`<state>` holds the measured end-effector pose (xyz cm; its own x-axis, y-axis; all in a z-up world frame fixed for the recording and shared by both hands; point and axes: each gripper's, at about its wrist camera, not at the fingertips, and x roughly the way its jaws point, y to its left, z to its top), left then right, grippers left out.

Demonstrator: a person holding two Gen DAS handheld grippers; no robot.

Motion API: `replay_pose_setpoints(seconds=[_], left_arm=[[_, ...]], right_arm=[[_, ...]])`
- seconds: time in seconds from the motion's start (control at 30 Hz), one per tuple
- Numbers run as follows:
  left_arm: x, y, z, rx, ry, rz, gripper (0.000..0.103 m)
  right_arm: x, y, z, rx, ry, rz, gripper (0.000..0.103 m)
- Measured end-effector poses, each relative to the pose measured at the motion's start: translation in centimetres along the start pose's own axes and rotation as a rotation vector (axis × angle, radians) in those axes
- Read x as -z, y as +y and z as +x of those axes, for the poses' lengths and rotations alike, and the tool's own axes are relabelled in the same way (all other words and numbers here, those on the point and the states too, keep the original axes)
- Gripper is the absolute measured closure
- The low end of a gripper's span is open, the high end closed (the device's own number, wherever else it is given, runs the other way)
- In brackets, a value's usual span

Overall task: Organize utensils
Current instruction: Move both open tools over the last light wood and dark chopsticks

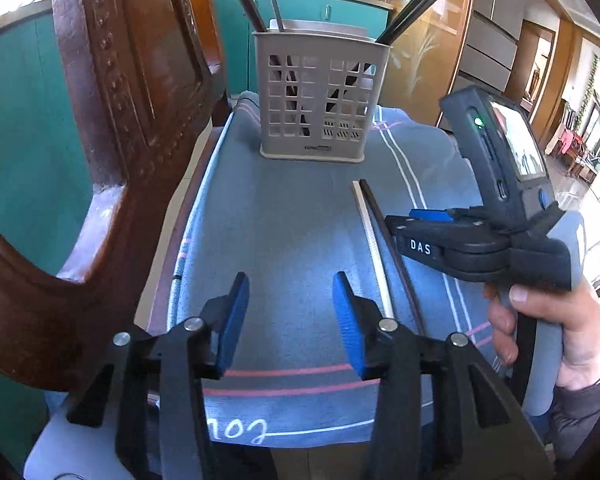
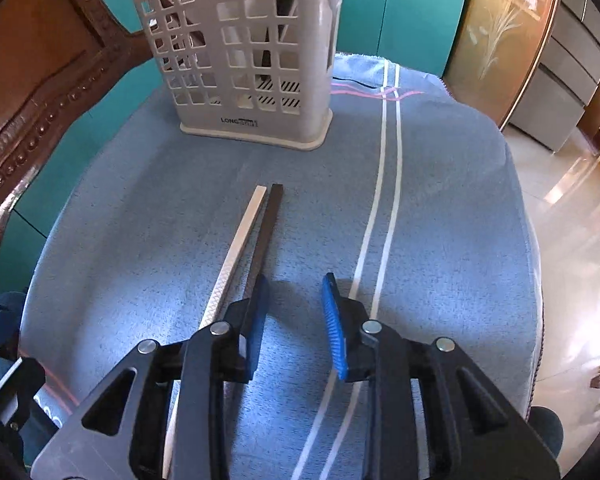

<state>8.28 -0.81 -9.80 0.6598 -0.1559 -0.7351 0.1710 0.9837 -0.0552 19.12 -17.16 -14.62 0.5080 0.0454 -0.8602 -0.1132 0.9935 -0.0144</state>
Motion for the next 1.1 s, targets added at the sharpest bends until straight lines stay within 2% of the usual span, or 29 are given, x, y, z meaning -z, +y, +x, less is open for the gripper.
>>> replay_pose_setpoints(seconds=[0.17, 0.23, 0.33, 0.57, 0.7, 0.77, 0.8, 0.9, 1.1], left_arm=[[0.5, 0.8, 0.5, 0.050, 0.018, -0.008, 0.057], [0.6, 1.0, 0.7, 0.061, 0.022, -0.007, 0.056], [0.5, 1.2, 1.0, 0.078, 0.026, -0.015, 0.055], [0.2, 0.9, 1.4, 0.107, 0.025, -0.012, 0.053], [0.3, 0.6, 1.7, 0.113, 0.036, -0.010, 0.050], [0.3, 0.5, 1.8, 0.112, 0.039, -0.011, 0.050], [0.3, 0.5, 1.9, 0.111, 0.041, -0.012, 0.050], [0.3, 0.5, 2.0, 0.104, 0.050, -0.016, 0.049], [0.2, 0.4, 2.1, 0.095, 0.059, -0.019, 0.048]], right_arm=[[0.0, 0.4, -0.1, 0.023, 0.008, 0.015, 0.077], [0.2, 0.6, -0.3, 0.022, 0.016, 0.011, 0.094], [0.8, 0.2, -1.2, 0.030, 0.034, 0.014, 0.100], [1.9, -2.5, -2.0, 0.090, 0.053, 0.078, 0.101], [1.9, -3.6, -2.0, 0.089, 0.061, 0.107, 0.101], [1.8, -3.8, -2.0, 0.045, 0.056, 0.128, 0.099], [1.8, -3.7, -2.0, 0.023, 0.053, 0.130, 0.094], [1.5, -2.9, -1.9, 0.033, 0.051, 0.103, 0.066], [1.4, -2.1, -1.4, 0.058, 0.054, 0.061, 0.064]])
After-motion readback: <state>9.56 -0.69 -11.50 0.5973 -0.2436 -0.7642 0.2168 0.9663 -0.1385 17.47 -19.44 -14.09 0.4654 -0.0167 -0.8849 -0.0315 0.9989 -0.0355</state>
